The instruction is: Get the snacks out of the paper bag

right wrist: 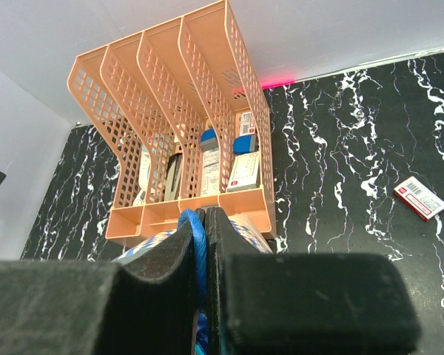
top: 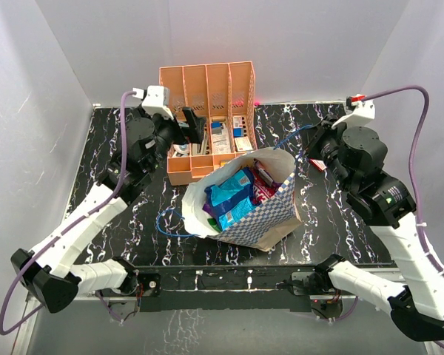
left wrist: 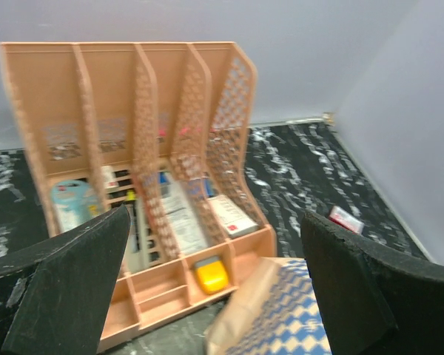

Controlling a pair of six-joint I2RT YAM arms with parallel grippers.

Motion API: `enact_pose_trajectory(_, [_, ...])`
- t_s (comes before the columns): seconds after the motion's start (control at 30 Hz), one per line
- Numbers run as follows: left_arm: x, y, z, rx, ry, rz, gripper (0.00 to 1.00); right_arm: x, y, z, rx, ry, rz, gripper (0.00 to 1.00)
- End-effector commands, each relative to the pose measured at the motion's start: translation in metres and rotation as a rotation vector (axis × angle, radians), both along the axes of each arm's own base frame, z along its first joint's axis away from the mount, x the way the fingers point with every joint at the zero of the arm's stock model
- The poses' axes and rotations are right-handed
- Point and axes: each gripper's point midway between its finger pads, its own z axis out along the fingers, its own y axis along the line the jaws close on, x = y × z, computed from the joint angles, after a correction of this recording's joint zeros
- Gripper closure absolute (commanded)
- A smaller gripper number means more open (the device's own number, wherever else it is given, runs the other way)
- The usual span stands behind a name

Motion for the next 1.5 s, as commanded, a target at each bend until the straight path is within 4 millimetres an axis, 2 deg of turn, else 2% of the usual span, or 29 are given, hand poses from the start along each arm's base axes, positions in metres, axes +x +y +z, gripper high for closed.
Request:
enact_pose_trajectory(0.0, [-0.019, -0.034, 0.024, -0.121, 0.055, -0.195, 0.02, -0.009, -0.014, 0.059, 0.092, -0.183, -0.036, 0.92])
enact_pose_trajectory(0.1, [-0.024, -0.048, 0.022, -0.148, 0.098, -0.261, 0.02, -0.017, -0.022, 0.066, 0.084, -0.195, -0.054, 0.92])
enact_pose_trajectory(0.27, [-0.022, -0.057, 0.022, -0.134, 0.146, -0.288, 0.02, -0.035, -0.052, 0.078, 0.064, -0.231, -0.148, 0.92])
enact_pose_trajectory(0.47, [-0.019, -0.077, 0.02, -0.099, 0.21, -0.367, 0.02, -0.037, -0.043, 0.067, 0.076, -0.22, -0.094, 0.92])
enact_pose_trajectory(0.57, [-0.021, -0.079, 0.026, -0.09, 0.224, -0.386, 0.02, -0.039, -0.045, 0.069, 0.077, -0.223, -0.101, 0.92])
enact_pose_trajectory(0.67, [-0.022, -0.084, 0.018, -0.075, 0.27, -0.403, 0.02, -0.041, -0.048, 0.072, 0.08, -0.231, -0.112, 0.92])
enact_pose_trajectory(0.77, [-0.029, -0.084, 0.012, -0.075, 0.316, -0.416, 0.02, -0.036, -0.037, 0.065, 0.073, -0.218, -0.071, 0.92])
enact_pose_trajectory(0.9, [-0.041, -0.076, 0.002, -0.064, 0.387, -0.406, 0.02, -0.023, -0.013, 0.043, 0.038, -0.139, 0.017, 0.92])
enact_pose_trajectory(0.97, [-0.043, -0.068, -0.008, -0.041, 0.429, -0.371, 0.02, -0.02, 0.002, 0.036, 0.035, -0.109, 0.082, 0.92])
enact_pose_trajectory(1.0, [-0.049, -0.06, -0.003, -0.037, 0.424, -0.353, 0.02, -0.019, 0.009, 0.033, 0.036, -0.094, 0.113, 0.92])
enact_pose_trajectory(1.07, [-0.054, -0.049, -0.007, -0.021, 0.439, -0.316, 0.02, -0.019, 0.021, 0.028, 0.046, -0.072, 0.169, 0.92])
enact_pose_trajectory(1.17, [-0.064, -0.04, -0.012, -0.035, 0.456, -0.3, 0.02, -0.017, 0.028, 0.022, 0.052, -0.047, 0.194, 0.92])
enact_pose_trajectory(1.3, [-0.076, -0.046, 0.004, -0.092, 0.457, -0.35, 0.02, -0.01, 0.023, 0.01, 0.072, -0.007, 0.13, 0.92])
enact_pose_trajectory(1.4, [-0.079, -0.057, 0.014, -0.12, 0.529, -0.383, 0.02, -0.006, 0.022, 0.004, 0.074, 0.019, 0.108, 0.92])
enact_pose_trajectory(1.47, [-0.078, -0.078, 0.003, -0.147, 0.656, -0.436, 0.02, -0.008, 0.021, 0.003, 0.066, 0.038, 0.111, 0.92])
